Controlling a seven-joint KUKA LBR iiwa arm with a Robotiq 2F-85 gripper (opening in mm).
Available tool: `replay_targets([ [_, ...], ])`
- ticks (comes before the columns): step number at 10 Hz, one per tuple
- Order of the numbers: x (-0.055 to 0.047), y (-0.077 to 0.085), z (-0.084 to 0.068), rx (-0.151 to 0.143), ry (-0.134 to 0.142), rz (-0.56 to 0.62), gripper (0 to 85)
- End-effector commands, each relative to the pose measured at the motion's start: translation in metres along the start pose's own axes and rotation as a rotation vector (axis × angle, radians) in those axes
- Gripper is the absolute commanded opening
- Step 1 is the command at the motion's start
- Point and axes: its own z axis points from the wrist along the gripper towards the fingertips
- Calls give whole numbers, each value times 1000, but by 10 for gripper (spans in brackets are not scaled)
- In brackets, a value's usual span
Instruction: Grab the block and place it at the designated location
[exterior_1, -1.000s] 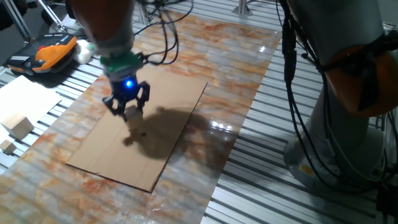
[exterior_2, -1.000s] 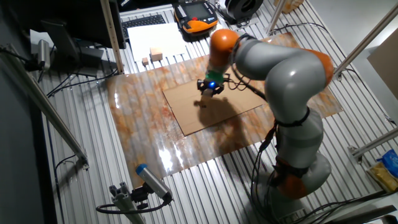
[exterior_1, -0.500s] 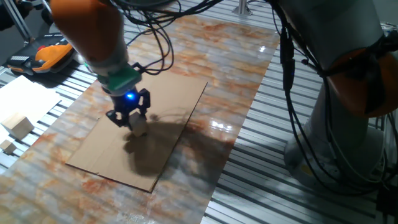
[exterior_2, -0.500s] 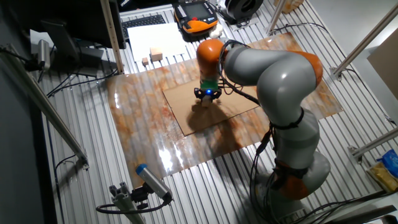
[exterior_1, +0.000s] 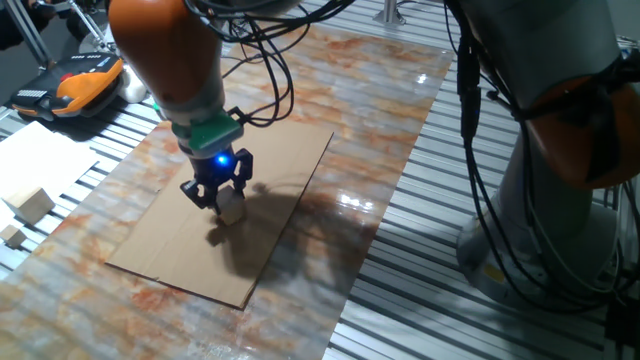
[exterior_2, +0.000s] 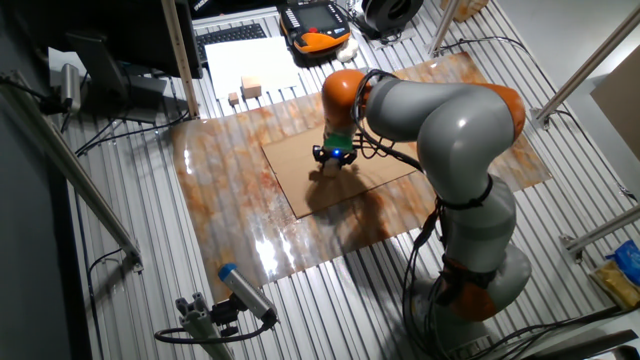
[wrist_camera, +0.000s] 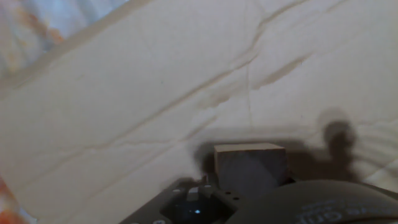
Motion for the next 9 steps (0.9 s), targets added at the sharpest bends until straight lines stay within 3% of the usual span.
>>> replay_targets([
  [1, 0, 0, -1, 1, -3, 4, 340],
  [2, -1, 0, -2, 1, -9, 13, 340],
  [3, -2, 1, -2, -7, -8, 25, 510],
  [6, -1, 3, -8, -10, -11, 38, 510],
  [8, -5, 2, -33, -46, 45, 40, 510],
  [9, -6, 3, -34, -24, 33, 38, 510],
])
